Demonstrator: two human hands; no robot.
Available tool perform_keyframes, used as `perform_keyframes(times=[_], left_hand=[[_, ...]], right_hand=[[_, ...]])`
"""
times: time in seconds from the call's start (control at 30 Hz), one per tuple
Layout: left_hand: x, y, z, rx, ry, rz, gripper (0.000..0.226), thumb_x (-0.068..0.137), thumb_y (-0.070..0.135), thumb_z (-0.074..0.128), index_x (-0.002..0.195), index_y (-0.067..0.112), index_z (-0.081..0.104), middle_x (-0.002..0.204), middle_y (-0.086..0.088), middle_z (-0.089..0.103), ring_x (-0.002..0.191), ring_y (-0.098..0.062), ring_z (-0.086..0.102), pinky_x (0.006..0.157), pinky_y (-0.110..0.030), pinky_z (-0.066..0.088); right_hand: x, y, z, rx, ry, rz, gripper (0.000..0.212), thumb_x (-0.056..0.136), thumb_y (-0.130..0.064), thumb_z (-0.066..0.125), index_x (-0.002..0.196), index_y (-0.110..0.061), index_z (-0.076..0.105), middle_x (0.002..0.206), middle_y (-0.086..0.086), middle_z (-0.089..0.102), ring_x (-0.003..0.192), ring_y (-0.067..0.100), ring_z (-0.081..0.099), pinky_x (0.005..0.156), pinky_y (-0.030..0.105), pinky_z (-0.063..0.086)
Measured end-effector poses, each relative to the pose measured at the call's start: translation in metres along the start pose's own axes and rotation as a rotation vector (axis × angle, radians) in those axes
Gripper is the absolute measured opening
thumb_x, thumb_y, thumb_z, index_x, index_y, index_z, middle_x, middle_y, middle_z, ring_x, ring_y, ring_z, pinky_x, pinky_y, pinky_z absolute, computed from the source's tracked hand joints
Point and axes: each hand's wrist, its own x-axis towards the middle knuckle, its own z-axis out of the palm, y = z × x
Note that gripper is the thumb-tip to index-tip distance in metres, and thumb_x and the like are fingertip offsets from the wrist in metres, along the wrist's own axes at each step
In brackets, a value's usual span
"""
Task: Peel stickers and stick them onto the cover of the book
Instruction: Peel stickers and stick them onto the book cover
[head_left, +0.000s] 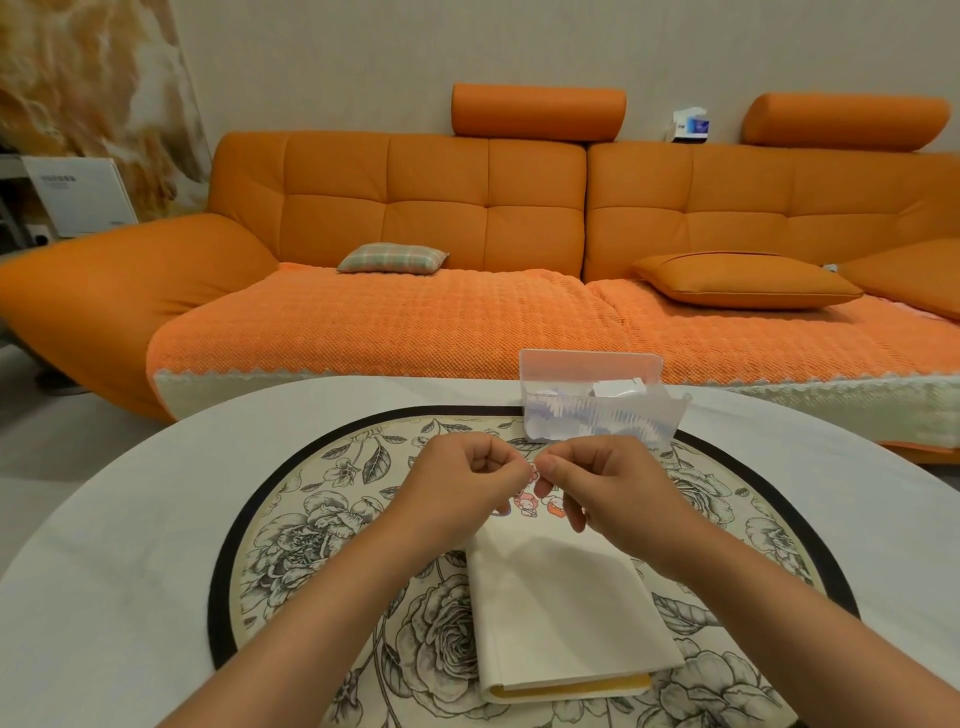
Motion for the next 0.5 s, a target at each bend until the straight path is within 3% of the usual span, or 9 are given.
perform_keyframes(times=[0.5], left_hand=[[-0.0009,0.0010,-0.0013,0.000,0.009,0.017,0.011,0.088,0.014,0.071,0.077,0.013,0.074,0.064,0.002,0.068,0.055,-0.008,0.062,0.050,-0.011,0.041]], right_hand=[[-0.0003,-0.0038,0.0004,0.076,0.019,0.024,0.018,0.095,-0.013,0.065,0.082,-0.009,0.076,0.068,0.001,0.070,0.048,0.016,0.049,0.045,0.016,0.037]])
